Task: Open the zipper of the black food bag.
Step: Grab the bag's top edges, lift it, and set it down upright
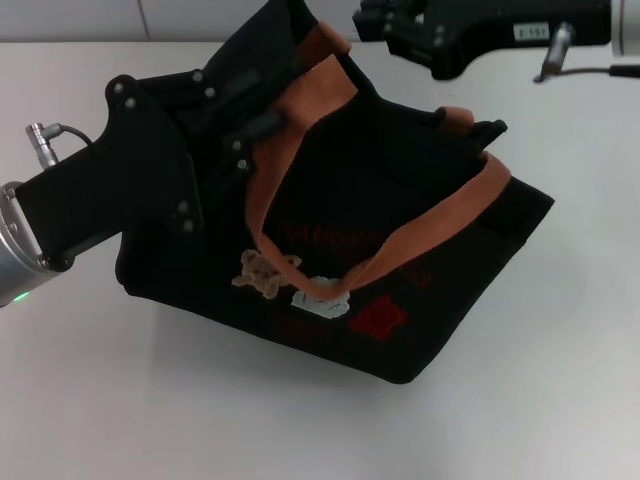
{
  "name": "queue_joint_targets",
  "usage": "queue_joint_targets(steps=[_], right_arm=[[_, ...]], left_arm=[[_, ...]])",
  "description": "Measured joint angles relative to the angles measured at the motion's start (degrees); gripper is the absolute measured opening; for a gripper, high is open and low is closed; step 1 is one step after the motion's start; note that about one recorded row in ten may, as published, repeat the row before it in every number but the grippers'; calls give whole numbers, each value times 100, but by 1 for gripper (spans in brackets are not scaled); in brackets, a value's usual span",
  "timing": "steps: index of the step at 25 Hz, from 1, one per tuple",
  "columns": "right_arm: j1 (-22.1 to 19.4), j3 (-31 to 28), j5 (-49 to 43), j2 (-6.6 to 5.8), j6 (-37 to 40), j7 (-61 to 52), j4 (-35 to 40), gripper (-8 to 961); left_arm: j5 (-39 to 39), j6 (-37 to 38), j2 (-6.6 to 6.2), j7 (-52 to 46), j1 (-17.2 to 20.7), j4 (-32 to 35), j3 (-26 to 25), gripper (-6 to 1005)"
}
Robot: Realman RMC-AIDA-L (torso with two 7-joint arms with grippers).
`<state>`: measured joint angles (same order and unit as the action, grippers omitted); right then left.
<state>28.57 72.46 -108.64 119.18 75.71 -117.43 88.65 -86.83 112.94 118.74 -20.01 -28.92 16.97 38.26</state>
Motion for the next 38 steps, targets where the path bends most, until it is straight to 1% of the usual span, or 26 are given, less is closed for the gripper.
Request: queue_joint_targets(steps=[1, 2, 3, 5, 6, 7, 10, 12, 14, 17, 24, 32, 38], right_arm=[[171, -95, -48, -31, 179, -344, 21, 23], [272, -160, -84, -47, 308, -502, 20, 54], [272, -160, -84, -47, 308, -502, 20, 85], [542, -334, -216, -99, 665, -908, -32, 147], [826, -524, -393, -164, 1016, -1360, -115, 178], [826, -524, -393, -164, 1016, -1360, -115, 182], [1279, -833, -556, -296, 1581, -1949, -402, 195], [1514, -1019, -556, -374, 1853, -2140, -673, 203], [1711, -1200, -534, -413, 2044, -2221, -977, 212], [1850, -1291, -528, -426, 2188, -2261, -1254, 218], [1959, -1263, -525, -394, 2236, -2267, -1340, 226], [2248, -1243, -575, -395, 2134, -2159, -2009, 235], [2330, -1244, -652, -396, 2033, -2142, -2153, 253]], left_arm=[[-3, 2, 0, 10, -18, 4, 37, 203], [-3, 2, 0, 10, -18, 4, 37, 203], [-4, 2, 0, 11, -26, 6, 53, 203], [-5, 3, 0, 13, -39, 13, 66, 202], [-7, 4, 0, 13, -46, 19, 72, 201], [-7, 6, 0, 13, -48, 32, 80, 200], [3, 20, 5, 7, -52, 78, 141, 198], [21, 28, 6, 8, -55, 78, 165, 197], [24, 34, 8, 13, -63, 78, 171, 197], [26, 35, 9, 16, -76, 79, 174, 197], [29, 36, 9, 16, -124, 79, 188, 196], [35, 36, 9, 11, -176, 79, 208, 196], [35, 42, 9, 13, -181, 79, 209, 195]])
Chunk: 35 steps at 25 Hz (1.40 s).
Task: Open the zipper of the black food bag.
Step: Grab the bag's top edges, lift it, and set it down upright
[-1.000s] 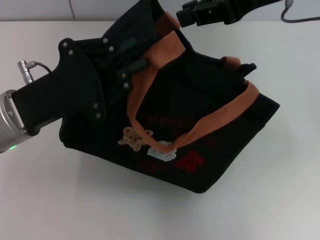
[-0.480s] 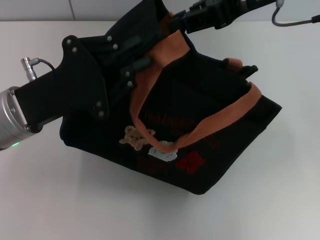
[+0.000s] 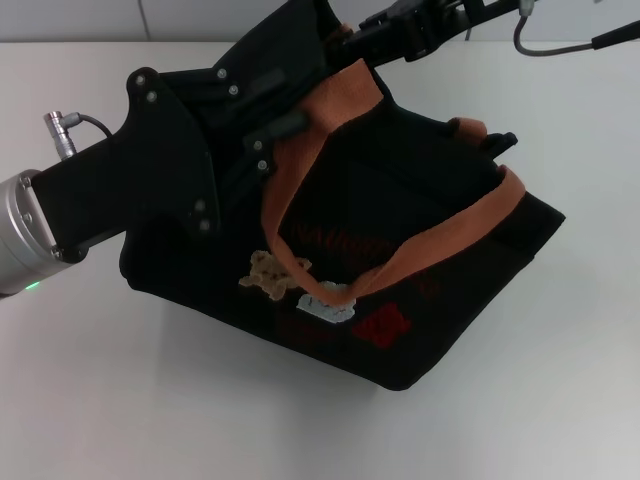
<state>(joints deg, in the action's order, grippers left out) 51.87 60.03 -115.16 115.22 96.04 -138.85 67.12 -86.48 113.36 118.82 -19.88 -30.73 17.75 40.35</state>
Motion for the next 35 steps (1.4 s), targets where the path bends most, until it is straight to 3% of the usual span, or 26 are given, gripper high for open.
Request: queue_joint_targets(steps=[9, 17, 27, 35], right_arm=[[128, 110, -368, 100, -153, -34, -80, 315], [159, 82, -376, 103, -154, -127, -55, 325], [278, 257, -560, 144, -158, -156, -99, 427], [432, 320, -1270, 341, -235, -203, 32, 424]], left_arm=[[0, 6, 0, 2, -31, 0, -1, 195], [-4, 19, 0, 2, -47, 7, -1, 194], [-31, 20, 9, 2, -87, 9, 3, 194], [-34, 24, 9, 2, -96, 10, 8, 193]])
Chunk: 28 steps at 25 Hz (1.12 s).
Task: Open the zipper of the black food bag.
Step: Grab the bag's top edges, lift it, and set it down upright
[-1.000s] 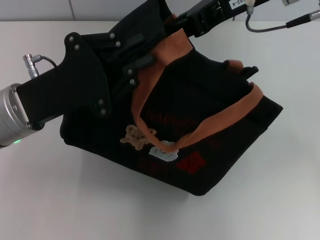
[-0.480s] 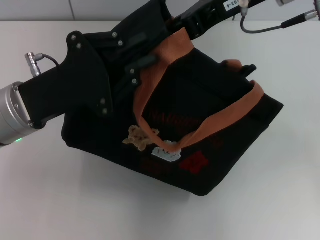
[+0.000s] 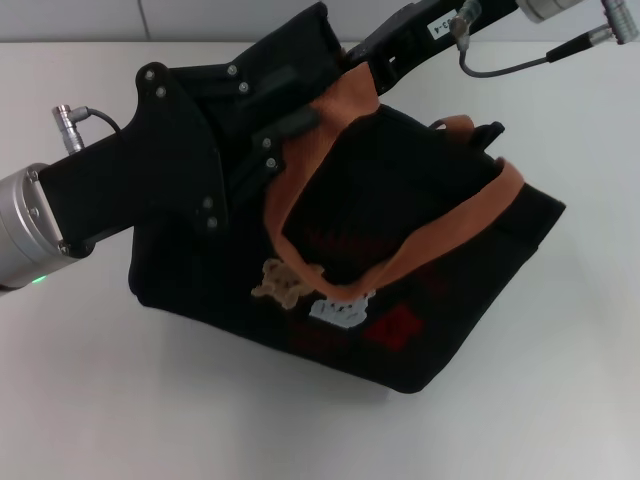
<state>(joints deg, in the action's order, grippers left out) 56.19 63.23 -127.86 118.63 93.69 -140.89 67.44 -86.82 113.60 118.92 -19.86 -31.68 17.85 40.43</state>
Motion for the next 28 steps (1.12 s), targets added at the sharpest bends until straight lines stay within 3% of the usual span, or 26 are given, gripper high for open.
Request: queue_joint_targets(steps=[4, 10, 12, 18, 28], right_arm=[[23, 55, -129, 37, -97, 30, 27, 420], [-37, 53, -36, 45, -62, 197, 124, 197], [-99, 35, -31, 39, 16, 205, 197, 9], [-448, 26, -15, 22, 78, 395, 569, -1], [-544, 12, 301, -43, -46, 1022, 777, 69]], left_arm=[[2, 5, 2, 0, -7, 1, 0, 173], [19, 5, 8, 0, -7, -1, 0, 67], [27, 3, 8, 0, -5, -6, 0, 52], [319, -1, -12, 20, 271, -19, -76, 6], [960, -342, -46, -381, 1526, -195, -92, -2]])
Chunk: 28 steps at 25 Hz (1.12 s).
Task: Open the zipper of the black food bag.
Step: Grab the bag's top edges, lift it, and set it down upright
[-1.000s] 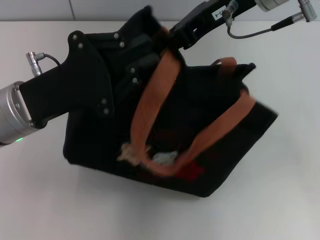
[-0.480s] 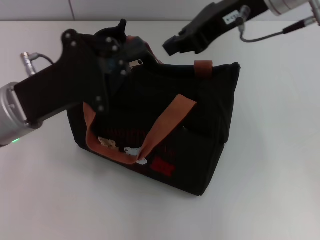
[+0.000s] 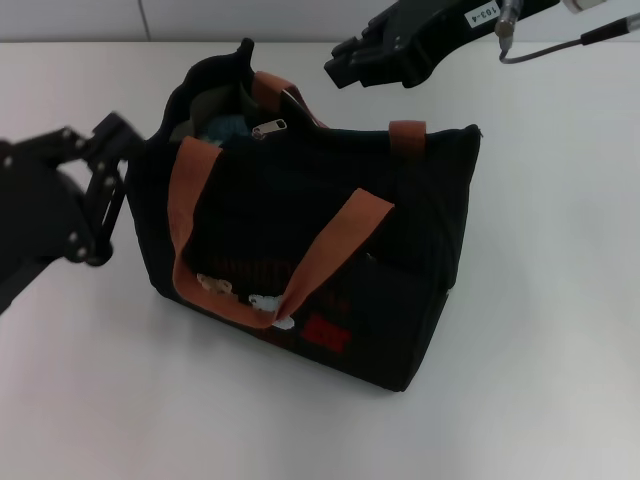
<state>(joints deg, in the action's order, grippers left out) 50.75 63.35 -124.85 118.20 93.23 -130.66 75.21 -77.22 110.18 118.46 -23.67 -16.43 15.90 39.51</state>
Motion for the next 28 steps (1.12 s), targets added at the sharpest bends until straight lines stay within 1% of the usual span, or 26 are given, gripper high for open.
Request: queue_joint_targets(steps=[2, 5, 6, 7, 8, 12, 22, 27, 28], right_arm=[[-1, -3, 4, 0, -49, 1, -11, 83], [-16, -6, 7, 1, -122, 3, -53, 104], [-19, -6, 7, 3, -131, 4, -66, 111], [-24, -7, 10, 4, -131, 4, -76, 135], [-31, -7, 15, 4, -130, 5, -77, 159], [-78, -4, 21, 15, -109, 6, -77, 254], [-193, 0, 21, 37, -128, 6, -77, 250], [-243, -1, 25, 36, -151, 6, -77, 248], [-256, -2, 26, 36, -154, 6, -77, 248]], left_arm=[[-26, -337, -15, -368, 231, -17, 1, 51], [-111, -572, -46, -602, 355, 9, 31, 130], [-111, -572, -46, -602, 355, 9, 31, 160], [-232, -854, -103, -867, 387, 29, 45, 190], [-259, -925, -118, -915, 388, 27, 45, 221], [-326, -1207, -113, -993, 349, 27, 73, 330], [-348, -1513, -66, -995, 71, 13, 52, 523], [-396, -1755, 6, -571, -73, -37, 79, 782], [-398, -1774, 17, -449, -108, -87, 82, 730]])
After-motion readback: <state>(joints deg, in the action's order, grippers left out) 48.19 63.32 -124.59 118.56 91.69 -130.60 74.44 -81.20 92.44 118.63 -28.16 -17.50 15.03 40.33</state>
